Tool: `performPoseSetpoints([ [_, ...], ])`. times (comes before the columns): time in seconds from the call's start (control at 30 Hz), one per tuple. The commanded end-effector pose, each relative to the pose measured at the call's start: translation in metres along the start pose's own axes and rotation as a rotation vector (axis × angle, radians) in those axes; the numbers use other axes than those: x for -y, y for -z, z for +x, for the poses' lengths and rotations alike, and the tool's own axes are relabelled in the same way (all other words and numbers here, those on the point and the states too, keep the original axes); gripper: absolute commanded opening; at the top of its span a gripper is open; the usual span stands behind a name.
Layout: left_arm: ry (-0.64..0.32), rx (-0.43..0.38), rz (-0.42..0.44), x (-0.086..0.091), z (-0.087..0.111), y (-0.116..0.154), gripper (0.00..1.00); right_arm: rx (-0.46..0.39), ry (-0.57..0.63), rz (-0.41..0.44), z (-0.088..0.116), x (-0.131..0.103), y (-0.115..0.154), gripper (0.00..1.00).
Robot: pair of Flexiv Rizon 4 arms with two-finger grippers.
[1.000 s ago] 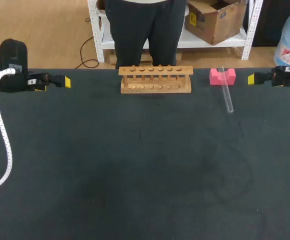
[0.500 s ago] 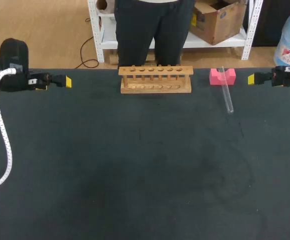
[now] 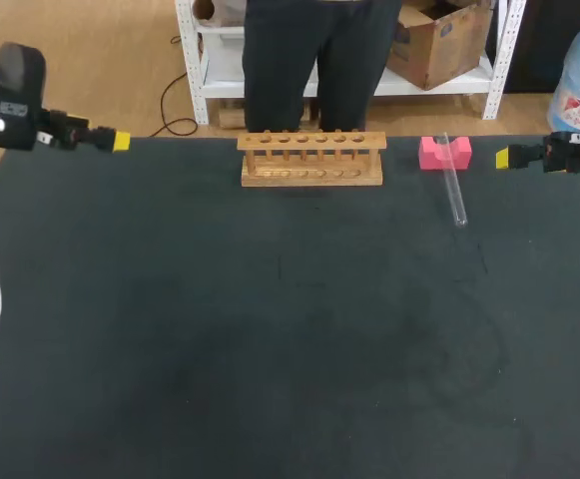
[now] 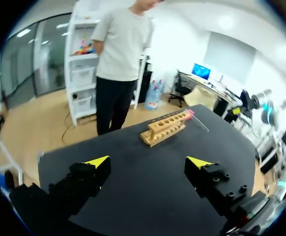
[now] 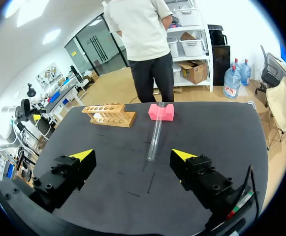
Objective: Grasp the test tube, adjust it, and insert it.
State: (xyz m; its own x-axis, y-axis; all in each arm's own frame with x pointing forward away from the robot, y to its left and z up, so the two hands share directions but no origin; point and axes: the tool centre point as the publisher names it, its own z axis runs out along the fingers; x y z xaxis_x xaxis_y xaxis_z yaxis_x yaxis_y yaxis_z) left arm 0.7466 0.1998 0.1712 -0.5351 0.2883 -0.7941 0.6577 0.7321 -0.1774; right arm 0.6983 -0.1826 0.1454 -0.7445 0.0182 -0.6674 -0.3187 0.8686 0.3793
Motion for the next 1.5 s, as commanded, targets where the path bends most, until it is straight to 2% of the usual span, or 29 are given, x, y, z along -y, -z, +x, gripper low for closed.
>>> performPoseSetpoints([
  [0.03,-0.185,0.140,0.253,-0.009,0.003,-0.017,1.00,-0.001,0.000,0.006,0.000,-0.001,0.001,1.00],
  [0.1,-0.255,0.178,0.293,-0.011,0.002,-0.023,1.00,-0.001,0.000,0.006,0.000,-0.001,0.001,1.00],
  [0.3,-0.360,0.241,0.382,-0.018,-0.002,-0.044,1.00,-0.001,0.000,0.006,0.000,-0.001,0.001,1.00],
  [0.57,-0.440,0.233,0.419,-0.029,-0.006,-0.071,1.00,-0.001,0.000,0.006,0.000,-0.001,0.001,1.00],
  [0.8,-0.447,0.210,0.431,-0.033,-0.010,-0.099,1.00,-0.001,0.000,0.006,0.000,-0.001,0.001,1.00],
  [1.13,-0.463,0.208,0.461,-0.022,-0.026,-0.135,1.00,-0.001,0.000,0.006,0.000,-0.001,0.001,1.00],
  [1.5,-0.427,0.220,0.477,-0.022,-0.034,-0.153,1.00,-0.001,0.000,0.006,0.000,-0.001,0.001,1.00],
])
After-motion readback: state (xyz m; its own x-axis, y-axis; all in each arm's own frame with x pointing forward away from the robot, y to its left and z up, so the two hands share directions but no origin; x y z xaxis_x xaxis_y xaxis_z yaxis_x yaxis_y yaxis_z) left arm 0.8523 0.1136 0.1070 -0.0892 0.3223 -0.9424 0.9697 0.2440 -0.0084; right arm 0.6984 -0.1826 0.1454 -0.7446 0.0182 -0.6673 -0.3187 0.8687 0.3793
